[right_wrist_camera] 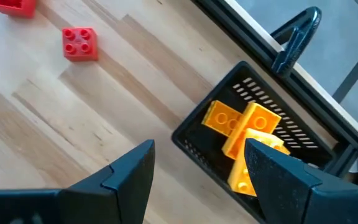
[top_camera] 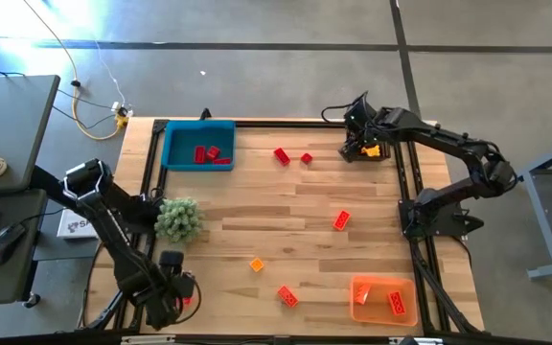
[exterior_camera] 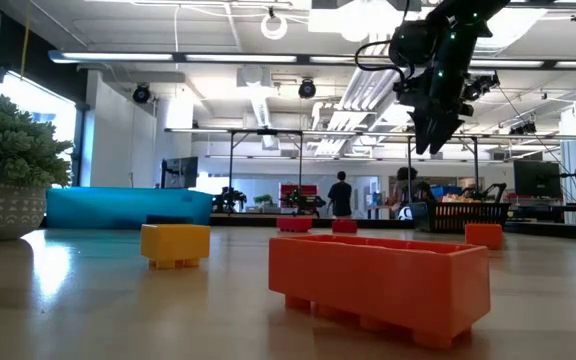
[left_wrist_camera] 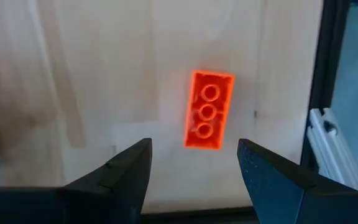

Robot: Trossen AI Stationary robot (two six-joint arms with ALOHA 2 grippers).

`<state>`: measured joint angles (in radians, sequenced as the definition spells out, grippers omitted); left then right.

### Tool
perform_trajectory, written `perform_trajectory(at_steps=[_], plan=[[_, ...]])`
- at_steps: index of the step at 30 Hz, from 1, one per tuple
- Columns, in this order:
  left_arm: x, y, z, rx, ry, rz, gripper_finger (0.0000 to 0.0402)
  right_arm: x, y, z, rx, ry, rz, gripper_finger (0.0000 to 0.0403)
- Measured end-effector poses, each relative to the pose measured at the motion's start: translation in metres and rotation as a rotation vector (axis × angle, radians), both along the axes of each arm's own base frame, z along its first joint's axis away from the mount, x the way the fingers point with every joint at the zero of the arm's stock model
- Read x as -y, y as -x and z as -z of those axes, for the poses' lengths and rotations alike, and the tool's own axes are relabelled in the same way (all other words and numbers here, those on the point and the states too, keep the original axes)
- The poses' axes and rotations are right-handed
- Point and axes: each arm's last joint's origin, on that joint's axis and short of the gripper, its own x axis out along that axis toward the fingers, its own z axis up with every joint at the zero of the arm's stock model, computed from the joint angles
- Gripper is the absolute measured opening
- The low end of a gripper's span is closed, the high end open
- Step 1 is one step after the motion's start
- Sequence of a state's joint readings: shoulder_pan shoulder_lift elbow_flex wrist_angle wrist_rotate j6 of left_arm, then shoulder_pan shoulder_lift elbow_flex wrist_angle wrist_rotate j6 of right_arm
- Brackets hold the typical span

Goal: Sort & place blocks by color
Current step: Put the orange game piece into the orange bin

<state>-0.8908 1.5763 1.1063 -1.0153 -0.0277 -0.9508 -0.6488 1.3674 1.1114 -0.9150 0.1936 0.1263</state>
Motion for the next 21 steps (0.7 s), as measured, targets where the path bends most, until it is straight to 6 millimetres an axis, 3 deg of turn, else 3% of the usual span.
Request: perform_trajectory(at_steps=[11, 21], plan=[[0.004, 0.011, 0.028, -0.007, 0.014, -0.002, 0.0227, -0.011, -0.008, 0.0, 0.02, -0.011, -0.006, 0.0236], [0.008, 0.009, 0.05, 0.0, 0.061, 0.017, 0.0227, -0.012, -0.009, 0.0, 0.03, -0.017, 0.02, 0.0236]])
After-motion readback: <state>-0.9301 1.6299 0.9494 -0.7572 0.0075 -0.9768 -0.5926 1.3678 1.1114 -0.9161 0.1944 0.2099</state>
